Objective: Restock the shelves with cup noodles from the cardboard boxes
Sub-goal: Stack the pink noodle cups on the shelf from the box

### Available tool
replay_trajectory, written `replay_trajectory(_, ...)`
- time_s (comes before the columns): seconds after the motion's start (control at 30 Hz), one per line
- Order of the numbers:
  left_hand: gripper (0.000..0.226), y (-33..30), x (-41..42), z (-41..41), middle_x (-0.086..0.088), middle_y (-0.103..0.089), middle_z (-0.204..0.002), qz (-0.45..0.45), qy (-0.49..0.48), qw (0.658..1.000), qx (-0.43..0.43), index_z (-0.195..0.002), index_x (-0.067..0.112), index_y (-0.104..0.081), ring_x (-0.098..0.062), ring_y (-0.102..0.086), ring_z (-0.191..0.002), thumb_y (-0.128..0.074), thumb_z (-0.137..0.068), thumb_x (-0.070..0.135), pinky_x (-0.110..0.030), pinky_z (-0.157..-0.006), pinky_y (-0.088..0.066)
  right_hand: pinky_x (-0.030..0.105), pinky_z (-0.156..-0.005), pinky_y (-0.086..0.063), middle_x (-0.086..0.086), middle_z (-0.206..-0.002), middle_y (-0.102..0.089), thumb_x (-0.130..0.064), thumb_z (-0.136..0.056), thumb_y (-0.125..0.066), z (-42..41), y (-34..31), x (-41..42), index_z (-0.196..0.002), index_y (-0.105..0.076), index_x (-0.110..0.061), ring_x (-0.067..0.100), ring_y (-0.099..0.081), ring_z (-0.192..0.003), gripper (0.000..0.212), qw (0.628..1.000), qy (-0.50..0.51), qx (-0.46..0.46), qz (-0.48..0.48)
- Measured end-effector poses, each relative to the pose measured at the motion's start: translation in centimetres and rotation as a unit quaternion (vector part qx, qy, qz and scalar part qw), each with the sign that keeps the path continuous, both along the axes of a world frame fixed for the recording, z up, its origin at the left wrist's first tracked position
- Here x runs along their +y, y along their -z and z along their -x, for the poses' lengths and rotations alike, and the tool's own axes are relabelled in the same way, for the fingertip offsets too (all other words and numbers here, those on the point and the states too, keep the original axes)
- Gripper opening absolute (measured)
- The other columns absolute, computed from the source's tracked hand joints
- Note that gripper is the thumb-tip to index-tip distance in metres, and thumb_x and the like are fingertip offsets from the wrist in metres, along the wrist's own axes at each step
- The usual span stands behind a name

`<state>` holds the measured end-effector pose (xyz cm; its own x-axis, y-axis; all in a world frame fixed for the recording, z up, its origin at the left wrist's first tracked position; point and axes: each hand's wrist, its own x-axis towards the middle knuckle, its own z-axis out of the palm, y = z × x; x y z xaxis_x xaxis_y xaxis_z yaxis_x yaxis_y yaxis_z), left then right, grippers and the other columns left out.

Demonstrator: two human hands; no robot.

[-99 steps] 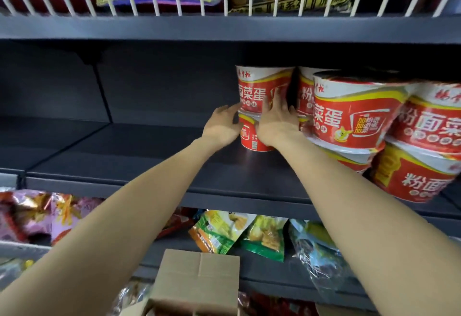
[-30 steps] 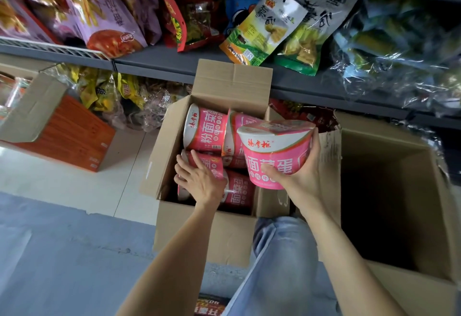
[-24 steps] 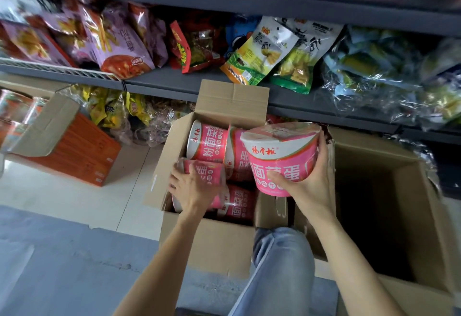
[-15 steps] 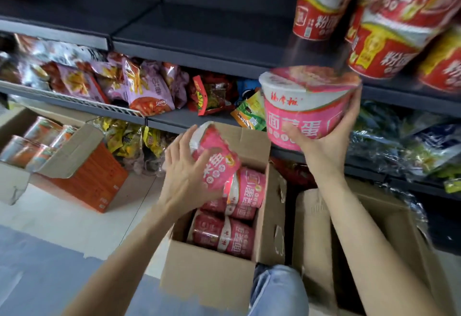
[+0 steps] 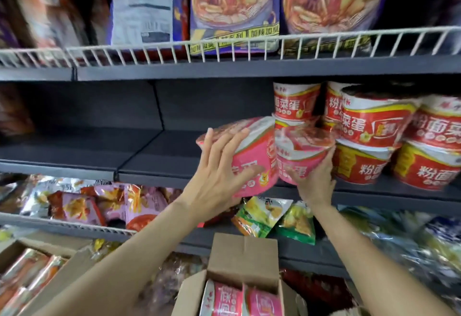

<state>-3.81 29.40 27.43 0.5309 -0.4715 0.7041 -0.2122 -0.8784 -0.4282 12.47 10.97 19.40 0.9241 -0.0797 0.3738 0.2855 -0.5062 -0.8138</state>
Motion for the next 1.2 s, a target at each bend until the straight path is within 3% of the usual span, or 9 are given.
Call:
replay_trajectory(0.07, 0.071, -0.9, -0.5, -2.1, -0.022, -0.025, -0.14, -0.018, 0.002, 0.999, -0.033, -0.114, 0.025, -0.048, -0.041, -0.029, -0.128, -0.084, -0.052, 0.022, -0.061, -0.113, -0.007, 0.052, -0.111, -0.028, 0.015, -0.153, -0.024, -0.042, -0.082, -0.069, 0.3, 0.3, -1.3, -0.152, -0.004, -0.012, 0.034, -0.029, -0.138, 0.101, 0.999, 0.004, -0.006, 0.034)
replay_trajectory(0.2, 0.071, -1.9, -2.1, -6.2, -0.018, -0.024, -0.142, -0.037, 0.017, 0.996, -0.083, -0.119, 0.027, -0.046, -0.037, -0.027, -0.131, -0.084, -0.059, 0.024, -0.056, -0.115, -0.01, 0.036, -0.106, -0.04, -0.005, -0.141, -0.043, -0.02, -0.094, -0.057, 3.7, -2.2, -3.5, -0.143, -0.033, -0.032, 0.013, -0.046, -0.126, 0.056, 0.979, -0.13, -0.073, -0.138)
replay_trajectory(0.33, 0.071, -2.4, -4.2, -10.5, -0.014, -0.022, -0.147, -0.042, 0.04, 0.992, -0.11, -0.126, 0.03, -0.043, -0.029, -0.011, -0.143, -0.081, -0.068, 0.019, -0.053, -0.117, -0.008, 0.016, -0.112, -0.024, -0.018, -0.154, -0.022, -0.023, -0.095, -0.055, 5.0, -5.8, -3.8, -0.146, -0.016, -0.041, -0.004, -0.02, -0.14, 0.068, 0.956, -0.25, -0.142, -0.062)
replay_trajectory(0.47, 0.083, -2.5, -6.5, -13.9, -0.012, -0.017, -0.155, -0.027, 0.036, 0.999, 0.011, -0.132, 0.025, -0.045, -0.028, -0.005, -0.146, -0.087, -0.061, 0.027, -0.054, -0.114, -0.019, 0.031, -0.118, -0.022, -0.008, -0.158, -0.012, -0.028, -0.094, -0.056, 2.3, -5.9, -3.9, -0.151, -0.009, -0.03, 0.006, -0.011, -0.145, 0.074, 0.977, -0.16, -0.139, 0.03)
replay_trajectory(0.57, 0.052, -1.6, -7.1, -14.2, -0.005, -0.021, -0.156, 0.141, 0.138, 0.975, 0.099, -0.122, 0.02, -0.058, -0.02, -0.012, -0.145, -0.078, -0.075, 0.028, -0.031, -0.088, -0.051, 0.032, -0.117, -0.021, -0.004, -0.159, -0.011, -0.026, -0.094, -0.056, 1.5, -5.3, -4.2, -0.151, -0.01, -0.03, 0.011, -0.011, -0.146, 0.073, 0.978, -0.169, -0.11, 0.044)
replay_trajectory(0.7, 0.051, 0.8, -7.0, -13.7, 0.0, -0.028, -0.152, 0.343, 0.096, 0.932, 0.061, -0.129, 0.021, -0.051, -0.016, -0.027, -0.138, -0.072, -0.082, 0.023, -0.024, -0.092, -0.042, 0.027, -0.112, -0.021, -0.002, -0.159, -0.007, -0.026, -0.094, -0.057, 1.2, -5.1, -3.9, -0.152, -0.01, -0.029, 0.012, -0.009, -0.146, 0.074, 0.976, -0.175, -0.104, 0.072)
replay_trajectory(0.8, 0.076, 2.1, -7.6, -14.0, 0.0, -0.031, -0.148, 0.487, 0.032, 0.855, 0.175, -0.145, 0.026, -0.026, -0.015, -0.038, -0.13, -0.069, -0.084, 0.034, -0.031, -0.096, -0.041, 0.033, -0.112, -0.028, 0.001, -0.158, -0.007, -0.026, -0.094, -0.056, 1.1, -5.0, -3.9, -0.151, -0.012, -0.027, 0.015, -0.011, -0.146, 0.072, 0.977, -0.166, -0.109, 0.082)
replay_trajectory(1.03, 0.079, 2.8, -7.8, -16.1, 0.001, -0.045, -0.138, 0.53, 0.027, 0.815, 0.234, -0.148, 0.027, -0.021, -0.017, -0.044, -0.125, -0.067, -0.085, 0.035, -0.035, -0.094, -0.041, 0.028, -0.108, -0.031, -0.001, -0.159, -0.006, -0.021, -0.094, -0.056, 0.4, -5.2, -3.9, -0.151, -0.016, -0.024, 0.016, -0.016, -0.144, 0.069, 0.976, -0.163, -0.084, 0.116)
replay_trajectory(1.2, 0.079, 3.3, -7.4, -15.0, 0.007, -0.032, -0.142, 0.586, 0.085, 0.77, 0.238, -0.148, 0.024, -0.02, -0.018, -0.034, -0.135, -0.068, -0.086, 0.025, -0.036, -0.106, -0.037, 0.019, -0.106, -0.021, -0.003, -0.154, -0.026, -0.018, -0.093, -0.057, 1.2, -4.8, -4.9, -0.149, -0.024, -0.021, 0.012, -0.025, -0.14, 0.065, 0.976, -0.155, -0.101, 0.114)
